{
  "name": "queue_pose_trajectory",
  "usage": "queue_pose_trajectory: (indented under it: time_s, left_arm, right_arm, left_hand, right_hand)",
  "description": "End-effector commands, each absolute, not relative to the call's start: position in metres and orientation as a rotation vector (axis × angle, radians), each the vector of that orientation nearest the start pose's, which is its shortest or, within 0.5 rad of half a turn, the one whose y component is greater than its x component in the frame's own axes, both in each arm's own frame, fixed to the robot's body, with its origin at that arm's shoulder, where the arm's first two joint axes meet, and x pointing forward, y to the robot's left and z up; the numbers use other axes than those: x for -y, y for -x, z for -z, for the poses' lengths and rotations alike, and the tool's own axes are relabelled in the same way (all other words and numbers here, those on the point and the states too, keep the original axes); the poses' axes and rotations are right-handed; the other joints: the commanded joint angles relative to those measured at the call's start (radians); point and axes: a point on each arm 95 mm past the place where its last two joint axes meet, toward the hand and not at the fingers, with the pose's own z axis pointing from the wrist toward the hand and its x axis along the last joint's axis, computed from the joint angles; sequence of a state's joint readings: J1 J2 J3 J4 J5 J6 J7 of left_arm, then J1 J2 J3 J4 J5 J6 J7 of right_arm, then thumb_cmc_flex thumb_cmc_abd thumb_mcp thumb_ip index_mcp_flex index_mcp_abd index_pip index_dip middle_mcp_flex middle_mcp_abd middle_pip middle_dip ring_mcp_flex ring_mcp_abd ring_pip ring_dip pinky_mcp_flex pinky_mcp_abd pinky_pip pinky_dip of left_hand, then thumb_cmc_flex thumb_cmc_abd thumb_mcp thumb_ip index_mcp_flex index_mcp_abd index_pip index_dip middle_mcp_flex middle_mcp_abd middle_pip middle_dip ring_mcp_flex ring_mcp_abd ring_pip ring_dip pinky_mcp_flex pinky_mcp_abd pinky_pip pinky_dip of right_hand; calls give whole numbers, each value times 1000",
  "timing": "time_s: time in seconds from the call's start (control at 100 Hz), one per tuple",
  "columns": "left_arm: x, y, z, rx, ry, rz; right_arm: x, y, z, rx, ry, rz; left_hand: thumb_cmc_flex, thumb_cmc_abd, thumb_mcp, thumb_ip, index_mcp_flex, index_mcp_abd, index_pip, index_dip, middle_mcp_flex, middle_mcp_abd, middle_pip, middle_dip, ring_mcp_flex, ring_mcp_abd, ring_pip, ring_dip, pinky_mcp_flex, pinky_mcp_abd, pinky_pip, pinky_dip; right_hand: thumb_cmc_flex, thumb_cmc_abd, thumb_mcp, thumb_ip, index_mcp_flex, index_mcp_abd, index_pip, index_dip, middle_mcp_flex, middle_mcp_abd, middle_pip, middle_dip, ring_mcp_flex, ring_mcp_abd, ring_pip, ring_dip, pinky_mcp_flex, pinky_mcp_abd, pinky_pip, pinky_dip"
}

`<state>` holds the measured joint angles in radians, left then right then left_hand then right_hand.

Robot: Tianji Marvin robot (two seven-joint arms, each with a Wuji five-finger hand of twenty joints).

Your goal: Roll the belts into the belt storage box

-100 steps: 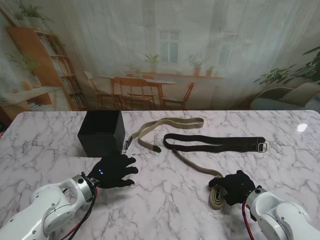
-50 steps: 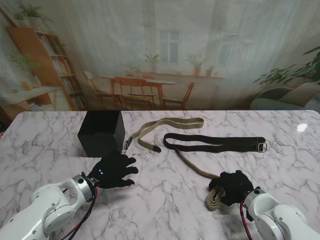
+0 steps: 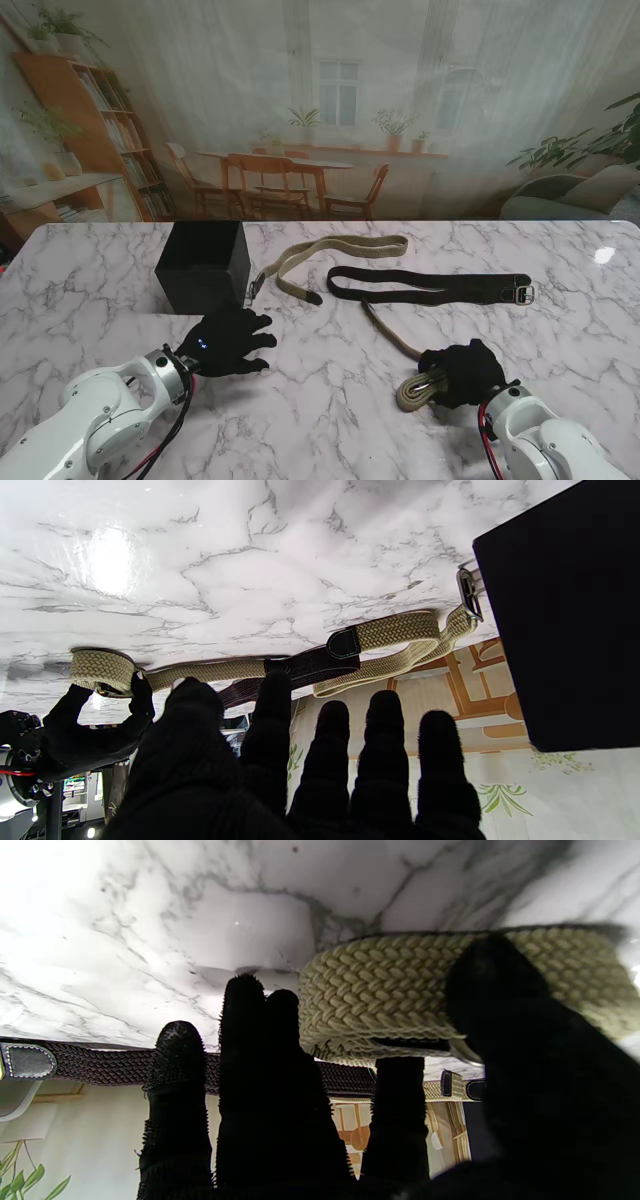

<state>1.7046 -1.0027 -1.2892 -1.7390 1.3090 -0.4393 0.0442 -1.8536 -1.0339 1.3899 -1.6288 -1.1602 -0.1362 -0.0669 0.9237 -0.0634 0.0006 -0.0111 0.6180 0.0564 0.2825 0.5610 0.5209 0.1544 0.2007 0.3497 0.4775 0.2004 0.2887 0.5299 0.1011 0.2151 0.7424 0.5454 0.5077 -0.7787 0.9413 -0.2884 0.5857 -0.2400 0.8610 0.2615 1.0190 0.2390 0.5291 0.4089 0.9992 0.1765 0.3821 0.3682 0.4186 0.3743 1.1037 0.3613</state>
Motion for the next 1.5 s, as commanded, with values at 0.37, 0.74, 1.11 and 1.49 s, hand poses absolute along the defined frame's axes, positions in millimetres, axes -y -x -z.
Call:
queue_pose_trajectory:
  time_s: [0.37,0.74,1.11,1.49]
  left_arm:
    - [8,-346,320,-1951,644,1507]
    - [9,-346,320,-1952,643,1505]
    - [8,-346,320,-1949,642,1504]
    - [8,-346,320,-1951,641,1504]
  right_arm:
    - [67,-321,387,-1645,-1157,-1345]
    - [66,-322,395,-1585,-1210,-1375]
    - [69,-319,395,-1611,-1167,-1332]
    - [78,-318,391,-1665,-1036,-1268]
  left_hand:
    - [10,18,-11,6,9,5,0,5,-37,0,-14,-12,-12,-1,-21,-4,-18,32,-28,-12]
    - [12,18,-10,6,5,4,-2,5,-38,-1,-14,-12,-12,-4,-21,-4,-18,31,-28,-12]
    - [10,21,-11,6,4,5,-4,3,-38,-1,-13,-12,-12,-3,-21,-4,-18,32,-27,-12]
    - [11,18,-11,6,5,5,-2,4,-34,0,-12,-12,-10,-3,-20,-4,-18,32,-27,-12]
  right_hand:
    - [89,148,160,103,-221,81,-262,33,288,-253,302,27,153,-136,88,84,66,-38,74,45]
    - [175,310,185,188,-362,-157,-185,-41,439,-178,329,89,309,-60,266,121,192,63,136,34]
    - [-3,219,106,199,-400,51,-204,-69,308,-230,361,71,258,-75,245,66,143,44,159,-2]
    - [-170,178,-104,164,-319,136,-233,-80,221,-248,261,51,196,-88,175,113,87,-14,131,61]
